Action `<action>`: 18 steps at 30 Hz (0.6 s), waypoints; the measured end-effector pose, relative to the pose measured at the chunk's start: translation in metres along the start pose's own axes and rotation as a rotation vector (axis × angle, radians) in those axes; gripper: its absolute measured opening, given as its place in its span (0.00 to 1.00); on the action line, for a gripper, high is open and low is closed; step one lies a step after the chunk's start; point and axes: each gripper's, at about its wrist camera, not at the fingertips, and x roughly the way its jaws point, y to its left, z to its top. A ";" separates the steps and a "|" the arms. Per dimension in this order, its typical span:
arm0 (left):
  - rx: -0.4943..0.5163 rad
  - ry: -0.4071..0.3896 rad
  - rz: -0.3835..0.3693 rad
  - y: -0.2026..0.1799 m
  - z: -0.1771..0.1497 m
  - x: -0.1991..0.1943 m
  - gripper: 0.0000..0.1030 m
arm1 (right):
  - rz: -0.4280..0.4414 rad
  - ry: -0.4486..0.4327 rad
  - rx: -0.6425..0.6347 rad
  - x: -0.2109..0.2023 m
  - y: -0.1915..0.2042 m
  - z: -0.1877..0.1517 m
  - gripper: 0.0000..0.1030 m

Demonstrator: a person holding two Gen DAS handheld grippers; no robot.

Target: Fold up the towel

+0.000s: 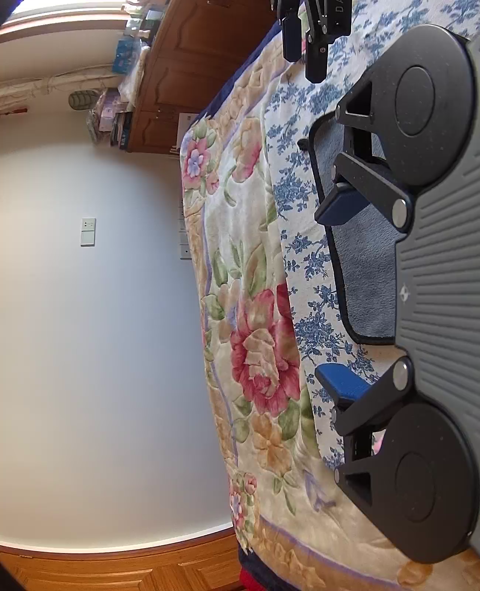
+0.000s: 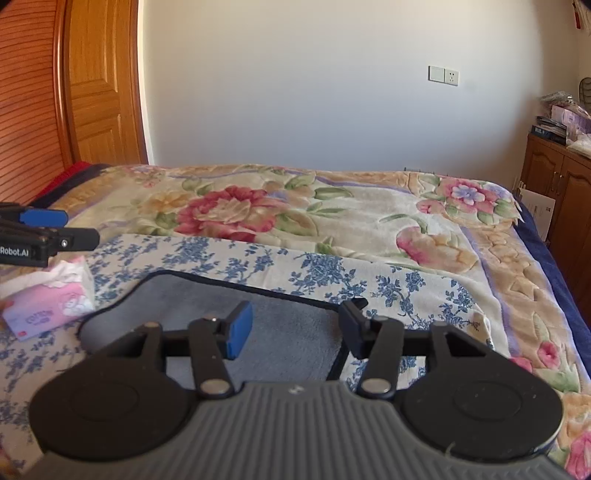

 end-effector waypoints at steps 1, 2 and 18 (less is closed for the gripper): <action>-0.003 -0.001 -0.001 0.000 -0.001 -0.006 0.83 | 0.001 -0.004 -0.001 -0.005 0.002 0.000 0.51; -0.003 0.001 -0.001 0.000 -0.002 -0.010 0.83 | 0.003 -0.007 -0.001 -0.009 0.003 0.000 0.51; 0.002 -0.003 0.003 0.000 -0.016 -0.078 0.85 | 0.009 -0.027 0.000 -0.065 0.020 -0.009 0.52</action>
